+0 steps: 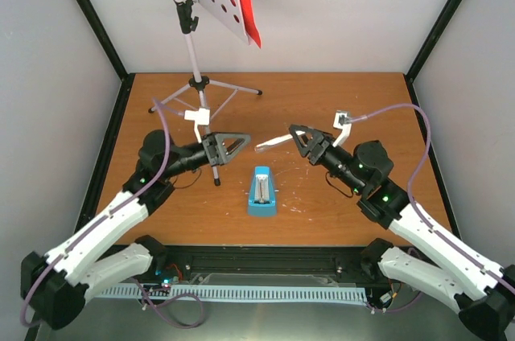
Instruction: Pack up the instrument practice props
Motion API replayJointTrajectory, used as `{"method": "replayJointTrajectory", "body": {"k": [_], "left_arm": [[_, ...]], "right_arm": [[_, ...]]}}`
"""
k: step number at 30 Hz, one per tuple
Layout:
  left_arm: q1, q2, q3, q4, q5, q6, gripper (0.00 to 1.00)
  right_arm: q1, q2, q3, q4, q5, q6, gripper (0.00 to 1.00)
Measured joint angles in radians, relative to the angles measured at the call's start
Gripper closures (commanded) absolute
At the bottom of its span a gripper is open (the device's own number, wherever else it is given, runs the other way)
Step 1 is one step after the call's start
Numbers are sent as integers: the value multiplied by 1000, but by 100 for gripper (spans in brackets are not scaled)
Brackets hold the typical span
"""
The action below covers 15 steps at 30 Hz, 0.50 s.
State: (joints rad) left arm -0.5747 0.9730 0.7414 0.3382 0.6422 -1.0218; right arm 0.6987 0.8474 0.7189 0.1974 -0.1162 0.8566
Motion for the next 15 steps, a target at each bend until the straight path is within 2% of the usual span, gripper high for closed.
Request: {"method": "replayJointTrajectory", "body": {"k": [4,7,11,15], "left_arm": [[-1,-143,-92,-167,-113,145,1],[-1,-193,-270,-180,-134,217,3],[-1,-93,-474,-172,-97,261,3],[-1,-10,-530,-156,-45,328,3]], "right_arm": [[3,-103,-20,-151,45,-89,54],[3,-175,-27,-278,90,-152,54],[3,-245,-56,-417,146,-202,54],[3,-281,-93,-478,177,-210,54]]}}
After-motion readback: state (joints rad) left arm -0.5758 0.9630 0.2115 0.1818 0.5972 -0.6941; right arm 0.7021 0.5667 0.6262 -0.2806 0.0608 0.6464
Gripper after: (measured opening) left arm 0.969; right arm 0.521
